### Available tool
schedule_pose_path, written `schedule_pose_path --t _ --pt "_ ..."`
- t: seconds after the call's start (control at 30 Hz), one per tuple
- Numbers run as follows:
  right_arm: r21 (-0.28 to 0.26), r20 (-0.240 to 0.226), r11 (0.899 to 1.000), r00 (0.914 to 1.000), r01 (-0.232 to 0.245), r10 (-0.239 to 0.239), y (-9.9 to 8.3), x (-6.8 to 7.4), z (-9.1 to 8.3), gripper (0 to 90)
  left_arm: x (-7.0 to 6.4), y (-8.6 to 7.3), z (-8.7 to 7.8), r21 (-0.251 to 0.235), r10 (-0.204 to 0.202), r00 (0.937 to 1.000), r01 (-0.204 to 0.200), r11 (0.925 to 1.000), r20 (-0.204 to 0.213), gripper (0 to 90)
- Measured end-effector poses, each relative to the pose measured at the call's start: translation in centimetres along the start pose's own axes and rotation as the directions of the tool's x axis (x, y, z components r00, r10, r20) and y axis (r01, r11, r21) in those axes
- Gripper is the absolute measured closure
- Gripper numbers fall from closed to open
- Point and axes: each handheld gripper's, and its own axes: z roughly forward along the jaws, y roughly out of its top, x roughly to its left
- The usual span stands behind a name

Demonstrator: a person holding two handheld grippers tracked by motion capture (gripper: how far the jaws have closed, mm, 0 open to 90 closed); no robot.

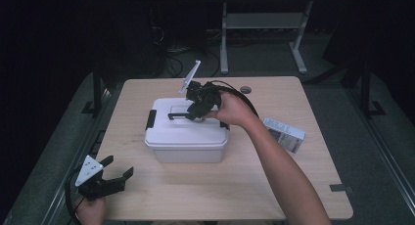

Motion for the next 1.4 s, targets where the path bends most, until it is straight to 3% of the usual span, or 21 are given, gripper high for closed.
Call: schedule_pose_path --t 0.37,1.4 --pt "0.012 -0.001 1.000 1.0000 -0.002 0.002 0.4 -0.8 0.0 75.6 0.2 0.0 0.0 -0.004 -0.011 0.9999 0.011 0.9999 0.005 13.3" --pt "0.045 -0.066 0.999 0.9977 0.018 -0.015 1.7 -1.7 0.5 81.4 0.6 -0.1 -0.1 -0.011 -0.029 0.9996 0.029 0.9995 0.004 13.3"
